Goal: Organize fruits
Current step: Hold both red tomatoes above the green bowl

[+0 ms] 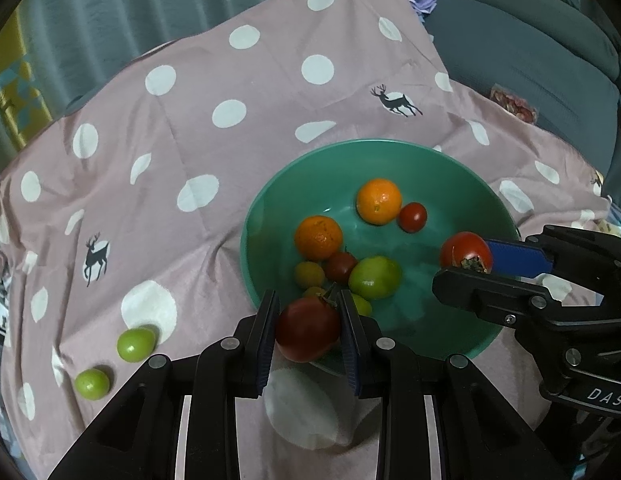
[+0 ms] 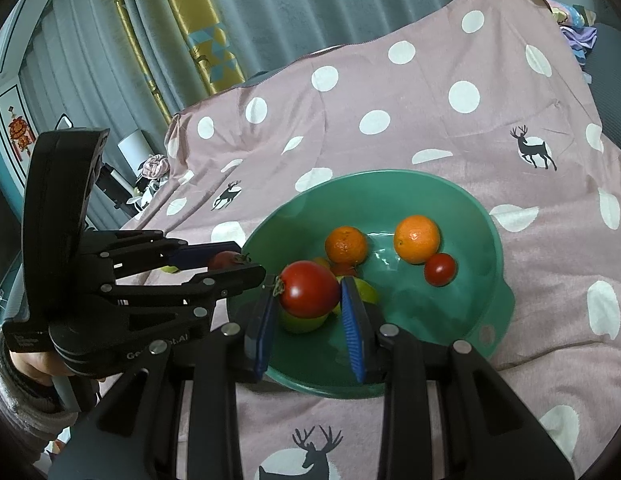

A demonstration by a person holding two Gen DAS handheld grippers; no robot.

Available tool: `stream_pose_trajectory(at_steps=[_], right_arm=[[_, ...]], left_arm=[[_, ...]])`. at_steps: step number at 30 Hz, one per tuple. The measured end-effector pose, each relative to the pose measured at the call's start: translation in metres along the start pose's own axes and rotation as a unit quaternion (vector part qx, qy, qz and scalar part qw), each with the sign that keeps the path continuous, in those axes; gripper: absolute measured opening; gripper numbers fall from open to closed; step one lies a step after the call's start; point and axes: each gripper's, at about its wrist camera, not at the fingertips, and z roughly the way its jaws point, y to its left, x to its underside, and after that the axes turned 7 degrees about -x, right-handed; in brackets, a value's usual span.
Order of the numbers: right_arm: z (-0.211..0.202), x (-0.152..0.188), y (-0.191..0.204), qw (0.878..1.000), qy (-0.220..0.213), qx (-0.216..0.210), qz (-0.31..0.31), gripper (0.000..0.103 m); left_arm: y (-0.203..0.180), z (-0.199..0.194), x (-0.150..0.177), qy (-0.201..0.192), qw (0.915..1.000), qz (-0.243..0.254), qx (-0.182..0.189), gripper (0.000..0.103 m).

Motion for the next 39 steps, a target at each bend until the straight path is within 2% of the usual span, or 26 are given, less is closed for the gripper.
stream_pose_trajectory(at_steps=[23, 39], right_arm=[[0.0035, -0.0002, -0.0024, 1.000, 0.003, 0.002, 0.004, 0.032], [0.0068, 0.0016, -0.0035, 1.000, 0.010, 0.021, 0.002, 0.032]], left_arm=[[-0.0055, 0.0066, -0.0036, 0.006, 0.9999, 0.015, -0.007, 0.030], [-0.0058, 0.0102, -0.0032, 0.011, 0.9996, 0.025, -0.011, 0.030]])
